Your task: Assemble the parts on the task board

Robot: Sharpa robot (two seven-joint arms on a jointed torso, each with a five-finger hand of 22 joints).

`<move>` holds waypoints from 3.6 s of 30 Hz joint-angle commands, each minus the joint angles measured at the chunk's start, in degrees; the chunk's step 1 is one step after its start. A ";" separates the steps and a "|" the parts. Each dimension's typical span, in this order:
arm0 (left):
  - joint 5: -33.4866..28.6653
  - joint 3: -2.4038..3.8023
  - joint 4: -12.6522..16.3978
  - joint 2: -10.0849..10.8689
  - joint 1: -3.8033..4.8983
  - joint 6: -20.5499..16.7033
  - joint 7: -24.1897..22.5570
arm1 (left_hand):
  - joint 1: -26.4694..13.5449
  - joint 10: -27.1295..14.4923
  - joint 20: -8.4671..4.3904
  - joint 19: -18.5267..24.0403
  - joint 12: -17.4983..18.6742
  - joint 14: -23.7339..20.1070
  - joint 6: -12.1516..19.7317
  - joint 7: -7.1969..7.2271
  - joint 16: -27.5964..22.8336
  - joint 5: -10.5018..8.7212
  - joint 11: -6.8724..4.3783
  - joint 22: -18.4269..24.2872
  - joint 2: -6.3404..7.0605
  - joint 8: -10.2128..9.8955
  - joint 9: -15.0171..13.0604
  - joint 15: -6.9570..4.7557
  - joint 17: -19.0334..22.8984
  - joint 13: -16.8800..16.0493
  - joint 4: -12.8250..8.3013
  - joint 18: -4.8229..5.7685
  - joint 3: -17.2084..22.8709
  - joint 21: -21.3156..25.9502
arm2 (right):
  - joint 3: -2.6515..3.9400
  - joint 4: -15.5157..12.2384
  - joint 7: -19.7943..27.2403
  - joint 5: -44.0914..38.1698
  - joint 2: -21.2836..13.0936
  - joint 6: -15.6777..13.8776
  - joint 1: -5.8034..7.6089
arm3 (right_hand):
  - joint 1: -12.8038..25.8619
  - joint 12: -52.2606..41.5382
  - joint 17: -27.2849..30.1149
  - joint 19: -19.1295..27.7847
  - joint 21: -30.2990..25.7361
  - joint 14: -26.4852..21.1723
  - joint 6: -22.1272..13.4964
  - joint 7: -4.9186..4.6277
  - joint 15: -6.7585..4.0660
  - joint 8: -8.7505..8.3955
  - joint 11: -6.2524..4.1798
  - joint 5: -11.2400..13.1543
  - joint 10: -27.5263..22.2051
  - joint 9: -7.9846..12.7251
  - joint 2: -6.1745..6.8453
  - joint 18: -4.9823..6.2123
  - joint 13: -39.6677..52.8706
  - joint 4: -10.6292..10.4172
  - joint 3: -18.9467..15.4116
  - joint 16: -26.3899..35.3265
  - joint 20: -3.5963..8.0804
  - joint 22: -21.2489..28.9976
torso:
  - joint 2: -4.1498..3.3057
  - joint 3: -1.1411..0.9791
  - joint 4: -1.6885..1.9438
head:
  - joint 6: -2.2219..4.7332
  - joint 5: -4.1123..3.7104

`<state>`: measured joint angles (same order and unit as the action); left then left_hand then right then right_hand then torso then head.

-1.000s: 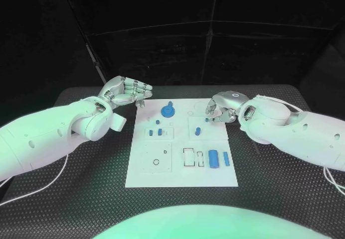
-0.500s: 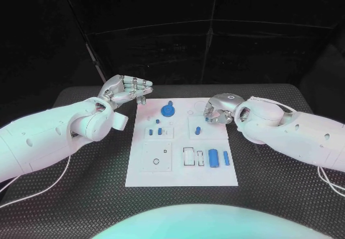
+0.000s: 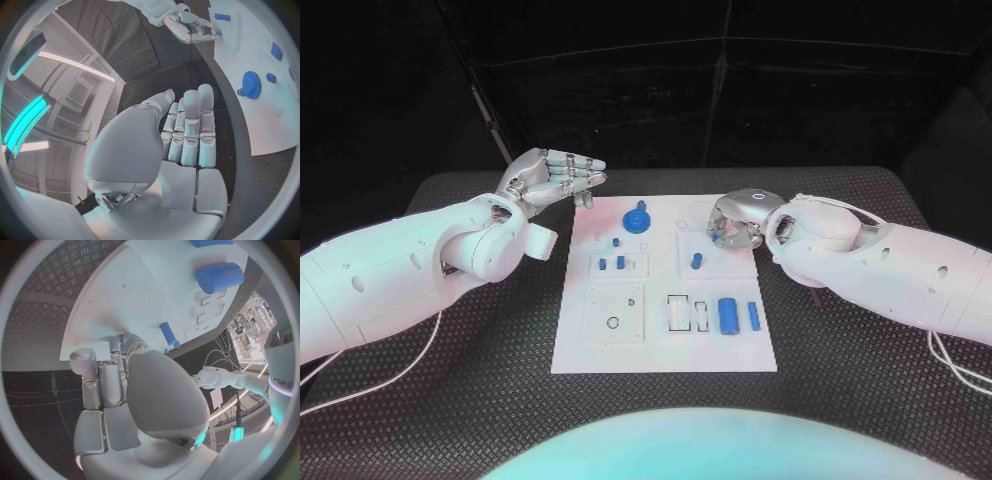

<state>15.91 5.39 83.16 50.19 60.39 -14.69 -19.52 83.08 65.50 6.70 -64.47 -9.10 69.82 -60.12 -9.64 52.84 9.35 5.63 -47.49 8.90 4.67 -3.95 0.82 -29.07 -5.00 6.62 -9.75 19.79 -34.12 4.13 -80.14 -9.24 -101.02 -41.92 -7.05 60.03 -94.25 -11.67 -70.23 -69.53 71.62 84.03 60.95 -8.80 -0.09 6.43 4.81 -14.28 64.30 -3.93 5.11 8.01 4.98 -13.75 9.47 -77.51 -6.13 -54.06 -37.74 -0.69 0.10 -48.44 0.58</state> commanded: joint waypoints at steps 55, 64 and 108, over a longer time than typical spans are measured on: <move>-0.60 0.07 -0.25 -0.32 -0.01 0.19 -0.23 | -0.03 -0.93 0.13 0.36 -0.56 -0.38 0.17 -0.34 -0.52 -0.35 0.32 0.34 -0.50 0.20 0.13 0.22 0.42 0.08 -0.59 -0.70 0.04 0.74 | 0.66 -14.89 0.53 3.86 -2.51 -8.76 -0.49 | 4.87 1.85 1.68 -1.75 3.38 2.36 4.38 0.70 -0.53 -0.93 -0.82 1.76 4.85 -0.06 1.80 -1.58 -0.94 6.10 11.81 -0.06 0.59 -4.34 | 0.02 0.04 0.06 | -0.44 1.05; -0.60 0.07 -0.43 -1.13 0.00 0.42 -0.19 | -0.07 -0.98 0.14 0.36 -0.59 -0.37 0.22 -0.37 -0.54 -0.36 0.35 0.36 -0.50 0.18 0.14 0.25 0.45 0.09 -0.59 -0.69 0.01 0.77 | 0.30 -13.61 1.83 4.47 3.12 -6.52 -0.66 | 5.15 1.97 1.80 -1.65 3.34 2.34 4.34 0.66 -0.51 -1.02 -0.78 1.79 4.80 -0.05 1.80 -1.56 -0.95 6.26 12.06 -0.03 0.58 -4.22 | -0.01 0.08 0.11 | -0.97 2.68; -1.67 0.06 -0.97 -2.35 0.01 0.70 -0.21 | -0.17 -1.07 0.17 0.36 -0.66 -0.39 0.31 -0.41 -0.60 -0.37 0.39 0.42 -0.48 0.16 0.14 0.30 0.52 0.09 -0.58 -0.68 -0.06 0.86 | -3.38 -9.89 2.54 2.20 9.53 1.03 -3.59 | 5.78 2.17 1.84 -1.55 3.31 2.33 4.29 0.57 -0.43 -1.18 -0.71 1.80 4.74 -0.04 1.74 -1.55 -0.95 6.59 12.56 -0.08 0.52 -4.16 | 0.04 0.05 0.03 | -1.56 5.33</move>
<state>14.66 5.38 82.17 47.92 60.32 -14.56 -19.37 83.08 64.69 6.70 -64.47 -9.55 69.63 -59.90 -9.83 52.58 9.35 6.03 -47.15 8.90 4.67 -3.87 1.03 -28.63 -4.98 6.31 -9.70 19.78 -33.57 0.75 -90.02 -6.93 -98.19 -32.46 -7.09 56.38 -89.10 -9.68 -68.43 -70.86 74.75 84.03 65.13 -8.09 -0.52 5.40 3.79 -12.64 68.79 -3.88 6.92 7.11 4.03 -7.12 21.61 -77.35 -5.63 -58.29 -37.70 -0.63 0.08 -49.99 5.88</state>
